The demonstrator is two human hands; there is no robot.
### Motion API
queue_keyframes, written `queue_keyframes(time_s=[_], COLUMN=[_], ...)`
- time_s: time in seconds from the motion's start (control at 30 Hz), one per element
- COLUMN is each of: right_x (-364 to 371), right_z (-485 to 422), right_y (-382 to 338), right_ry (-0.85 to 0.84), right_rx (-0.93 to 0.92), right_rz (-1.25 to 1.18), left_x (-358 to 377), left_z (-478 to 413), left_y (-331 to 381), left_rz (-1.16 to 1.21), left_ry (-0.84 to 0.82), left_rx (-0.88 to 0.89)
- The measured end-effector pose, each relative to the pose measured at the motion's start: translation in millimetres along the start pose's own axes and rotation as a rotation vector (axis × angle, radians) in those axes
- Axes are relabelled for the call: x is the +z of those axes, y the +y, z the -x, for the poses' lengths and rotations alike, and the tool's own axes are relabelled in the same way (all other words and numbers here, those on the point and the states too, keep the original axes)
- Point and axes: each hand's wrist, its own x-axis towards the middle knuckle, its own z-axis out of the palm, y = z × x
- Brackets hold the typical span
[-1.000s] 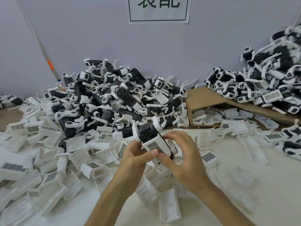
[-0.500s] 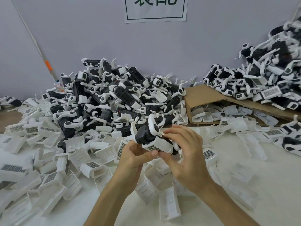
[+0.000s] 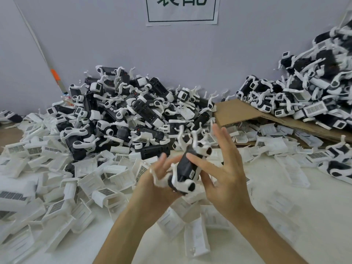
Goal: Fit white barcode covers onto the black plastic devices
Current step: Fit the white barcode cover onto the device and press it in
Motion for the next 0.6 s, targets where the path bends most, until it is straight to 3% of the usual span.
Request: queue_keyframes(time_s=[0.13, 0.27, 0.37, 0.43, 0.53, 0.6], right_x=[0, -1, -4, -7, -8, -2], right_z=[3, 5, 2, -1, -4, 0], right_y=[-7, -24, -31, -29, -24, -22], right_ry=[0.035, 0.27, 0.333, 0.249, -0.08, -0.237], right_rx=[-0.008, 0.144, 0.237, 0.354, 0.633, 0.704], right_rz=[-0.098, -0.275, -0.406, -0.466, -0.545, -0.592], left_x=[2, 7, 9, 8, 3, 0], left_z=[2, 1, -1, -3, -1, -1], left_y=[-4, -8, -13, -12, -9, -9], left_rz=[0.046, 0.022, -0.008, 0.014, 0.016, 0.012], left_ry=[-0.067, -0.094, -0.053, 0.015, 0.086, 0.117], left_rx=[-0.002, 0.024, 0.042, 0.082, 0.146, 0.169])
